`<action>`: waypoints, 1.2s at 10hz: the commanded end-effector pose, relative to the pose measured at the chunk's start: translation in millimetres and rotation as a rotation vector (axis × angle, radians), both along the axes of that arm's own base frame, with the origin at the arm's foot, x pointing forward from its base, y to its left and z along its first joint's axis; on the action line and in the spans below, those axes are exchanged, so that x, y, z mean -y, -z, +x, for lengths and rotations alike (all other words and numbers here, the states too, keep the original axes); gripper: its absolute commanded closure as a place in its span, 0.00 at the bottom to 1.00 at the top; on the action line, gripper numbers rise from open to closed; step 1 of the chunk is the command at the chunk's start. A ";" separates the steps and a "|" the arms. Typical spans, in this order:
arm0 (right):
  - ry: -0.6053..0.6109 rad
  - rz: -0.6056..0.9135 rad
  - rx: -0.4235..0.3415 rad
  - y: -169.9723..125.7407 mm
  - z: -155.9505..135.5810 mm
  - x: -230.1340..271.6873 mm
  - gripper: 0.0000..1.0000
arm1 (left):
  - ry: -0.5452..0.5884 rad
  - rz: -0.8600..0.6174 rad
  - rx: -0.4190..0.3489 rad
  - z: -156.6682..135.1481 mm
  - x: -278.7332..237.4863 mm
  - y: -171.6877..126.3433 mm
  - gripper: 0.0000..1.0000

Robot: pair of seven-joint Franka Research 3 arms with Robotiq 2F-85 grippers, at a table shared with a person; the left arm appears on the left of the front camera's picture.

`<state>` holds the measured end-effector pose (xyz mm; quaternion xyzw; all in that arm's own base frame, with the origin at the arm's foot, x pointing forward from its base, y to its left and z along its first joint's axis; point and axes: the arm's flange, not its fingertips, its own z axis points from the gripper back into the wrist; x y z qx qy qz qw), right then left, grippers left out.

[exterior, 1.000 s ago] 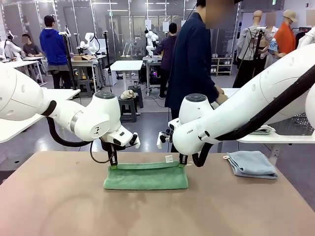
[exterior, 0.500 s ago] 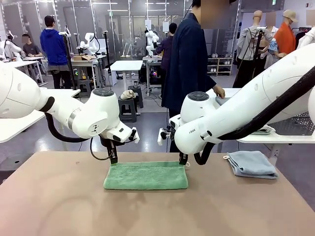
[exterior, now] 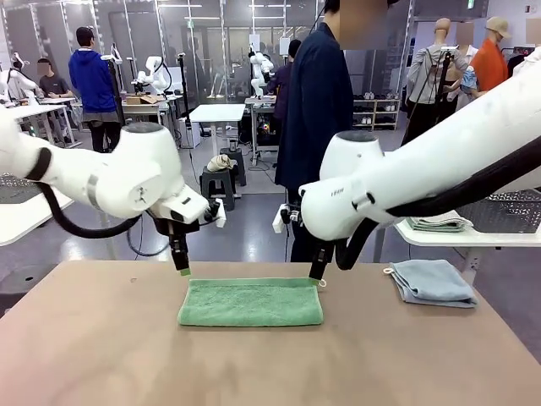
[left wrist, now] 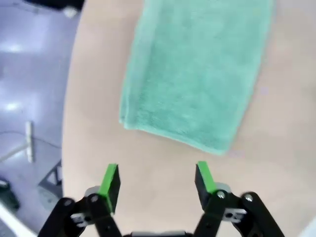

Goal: Fold the towels and place them in the basket.
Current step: When a person lays out a Towel with hook on the table, fold it in half twice.

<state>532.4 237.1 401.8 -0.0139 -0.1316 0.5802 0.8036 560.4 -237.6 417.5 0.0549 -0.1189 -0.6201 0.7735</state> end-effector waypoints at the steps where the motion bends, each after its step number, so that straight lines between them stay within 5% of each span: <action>1: 0.141 0.094 -0.077 -33.2 -40.9 15.8 0.21 | 0.100 -0.096 -0.113 -25.2 -42.7 -24.6 0.23; 4: 0.425 0.215 -0.190 -50.8 -83.8 3.9 0.21 | 0.156 -0.287 -0.141 -41.5 -92.9 -40.1 0.23; 7: 0.726 0.431 -0.328 -52.2 -86.7 -5.8 0.21 | 0.203 -0.507 -0.136 -37.3 -143.6 -23.5 0.23; 10: 0.759 0.545 -0.350 -50.3 -98.0 -1.4 0.21 | 0.262 -0.702 -0.107 -35.5 -189.2 1.0 0.23; 11: 0.643 0.573 -0.345 -49.7 -102.9 1.9 0.21 | 0.265 -0.736 -0.102 -36.1 -201.9 4.2 0.23; 12: 0.758 0.492 -0.381 -56.3 -86.3 -4.6 0.21 | 0.253 -0.764 -0.096 -36.2 -212.3 6.9 0.23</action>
